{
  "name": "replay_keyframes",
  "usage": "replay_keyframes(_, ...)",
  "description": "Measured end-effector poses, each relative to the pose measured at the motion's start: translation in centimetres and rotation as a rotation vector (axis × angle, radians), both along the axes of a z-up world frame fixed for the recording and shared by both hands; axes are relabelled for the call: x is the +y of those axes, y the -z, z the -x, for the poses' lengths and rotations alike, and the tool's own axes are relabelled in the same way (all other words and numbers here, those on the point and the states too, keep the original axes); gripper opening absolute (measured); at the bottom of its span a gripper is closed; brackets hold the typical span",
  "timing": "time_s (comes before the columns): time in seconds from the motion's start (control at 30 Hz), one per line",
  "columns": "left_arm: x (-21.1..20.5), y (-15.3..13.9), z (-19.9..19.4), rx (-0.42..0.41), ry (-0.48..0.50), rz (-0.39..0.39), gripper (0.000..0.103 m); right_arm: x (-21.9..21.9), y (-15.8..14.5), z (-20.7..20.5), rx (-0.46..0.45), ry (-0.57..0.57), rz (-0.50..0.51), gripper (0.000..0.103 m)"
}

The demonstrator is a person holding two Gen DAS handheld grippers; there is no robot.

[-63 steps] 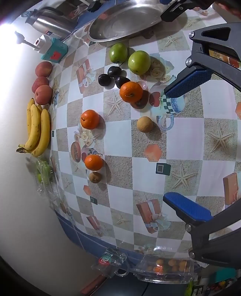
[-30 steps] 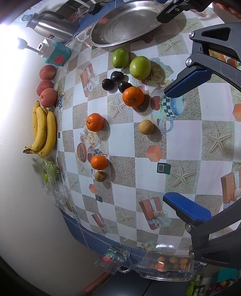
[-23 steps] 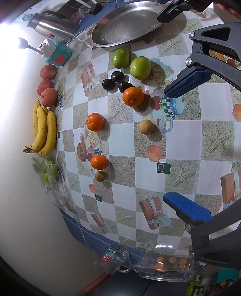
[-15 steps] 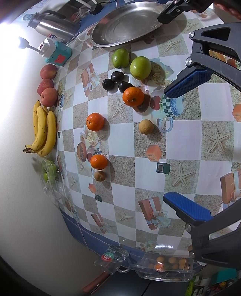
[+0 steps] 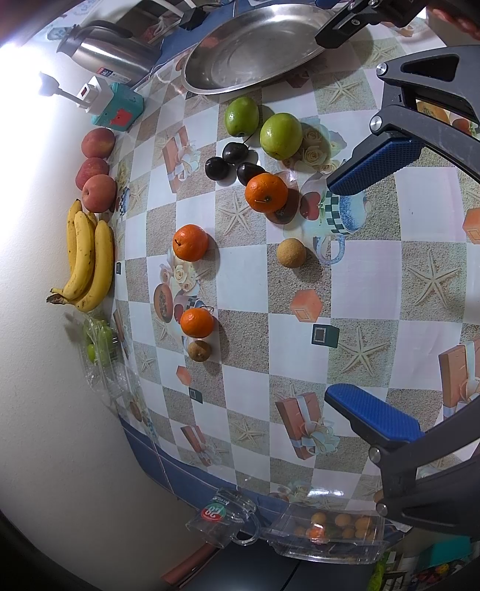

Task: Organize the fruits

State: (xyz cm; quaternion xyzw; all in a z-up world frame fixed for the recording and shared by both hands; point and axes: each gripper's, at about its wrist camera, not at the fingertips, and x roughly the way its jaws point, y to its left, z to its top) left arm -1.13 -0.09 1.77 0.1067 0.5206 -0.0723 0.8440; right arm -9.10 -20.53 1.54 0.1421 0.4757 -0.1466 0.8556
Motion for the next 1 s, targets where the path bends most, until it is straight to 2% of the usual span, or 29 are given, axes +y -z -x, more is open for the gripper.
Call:
replay_keyframes(0.6,-0.03,0.0,-0.1,0.004,-0.003,0.009,0.103,0.12,-0.03,-0.04,0.006,-0.005,0.006,0.103)
replay_keyframes(1.0,0.36,0.6,-0.39,0.034,-0.002,0.05,0.103,0.8,0.48,-0.78,0.037,-0.041,0.006,0.103)
